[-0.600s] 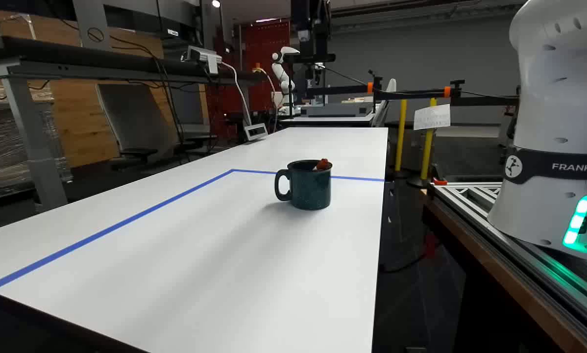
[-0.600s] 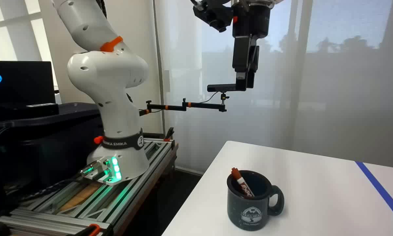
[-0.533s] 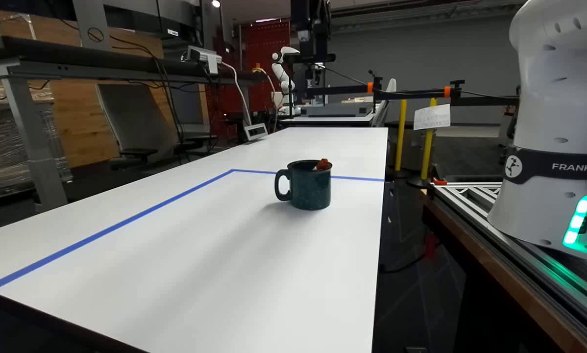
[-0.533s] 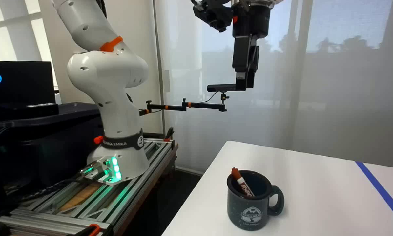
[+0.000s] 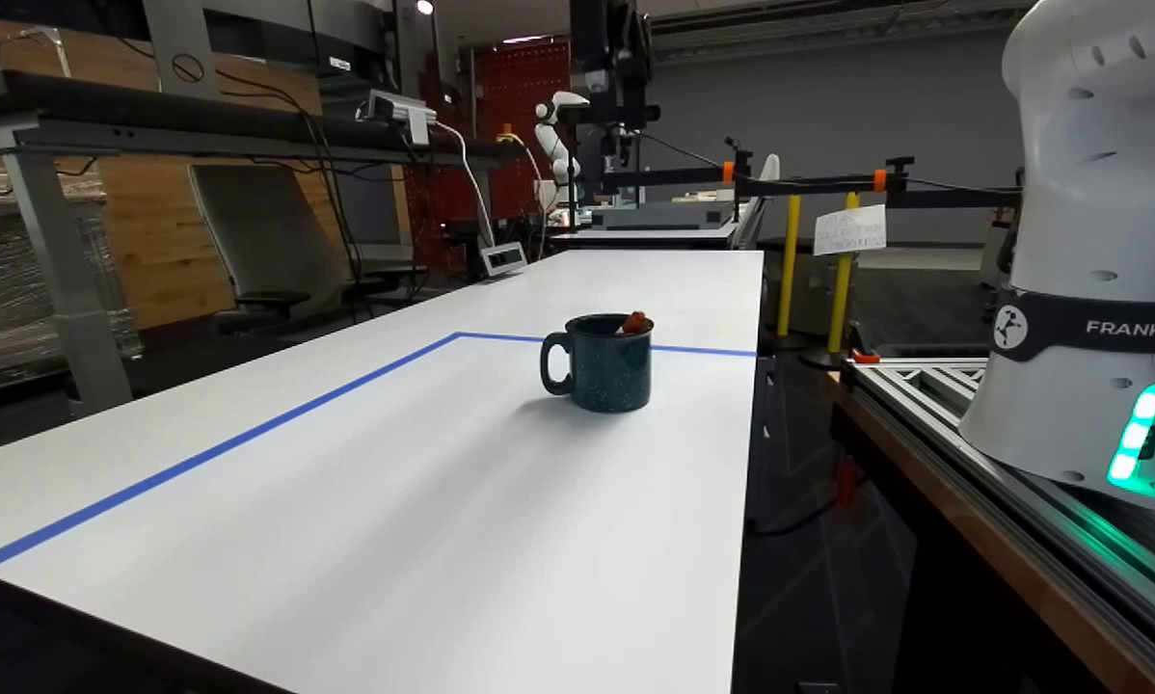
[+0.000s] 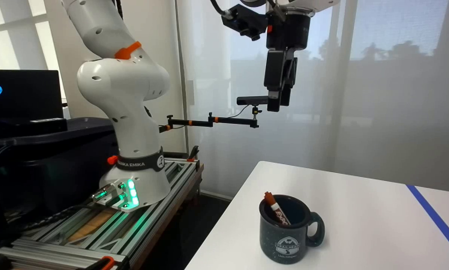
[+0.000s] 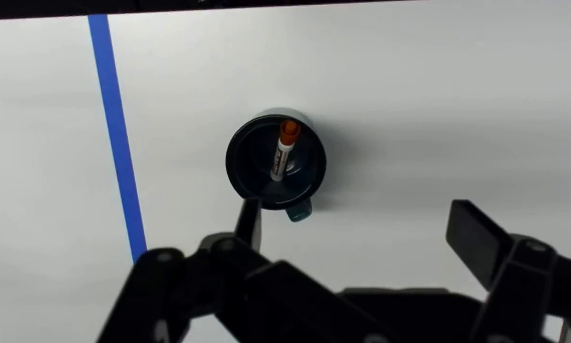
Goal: Take the marker out of the cup
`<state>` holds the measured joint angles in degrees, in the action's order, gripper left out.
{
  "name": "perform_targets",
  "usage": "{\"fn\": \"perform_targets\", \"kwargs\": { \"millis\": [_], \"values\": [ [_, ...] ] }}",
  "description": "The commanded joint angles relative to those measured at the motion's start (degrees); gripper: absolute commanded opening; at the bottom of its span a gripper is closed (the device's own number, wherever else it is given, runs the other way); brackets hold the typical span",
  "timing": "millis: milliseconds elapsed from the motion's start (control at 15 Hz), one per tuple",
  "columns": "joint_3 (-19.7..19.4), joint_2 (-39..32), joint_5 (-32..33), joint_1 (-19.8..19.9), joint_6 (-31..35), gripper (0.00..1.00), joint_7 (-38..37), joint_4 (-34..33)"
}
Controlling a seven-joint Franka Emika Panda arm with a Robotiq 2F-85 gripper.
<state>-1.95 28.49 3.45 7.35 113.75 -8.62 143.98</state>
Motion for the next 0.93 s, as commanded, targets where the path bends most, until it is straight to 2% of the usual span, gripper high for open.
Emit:
{"fn": "perform_targets", "kwargs": {
  "millis": [0, 333, 533, 867],
  "values": [
    [-2.99, -7.24, -4.89, -0.14, 1.67, 1.00, 0.34, -1.54],
    [-6.02, -17.24, -9.83, 0.51, 3.85, 1.00, 0.70, -3.61],
    [-7.29, -23.07, -11.68, 0.70, 2.99, 1.00, 1.68, -6.76],
    [-7.77, -31.23, -13.95, 1.18, 1.56, 1.00, 1.88, -11.92]
  ]
}}
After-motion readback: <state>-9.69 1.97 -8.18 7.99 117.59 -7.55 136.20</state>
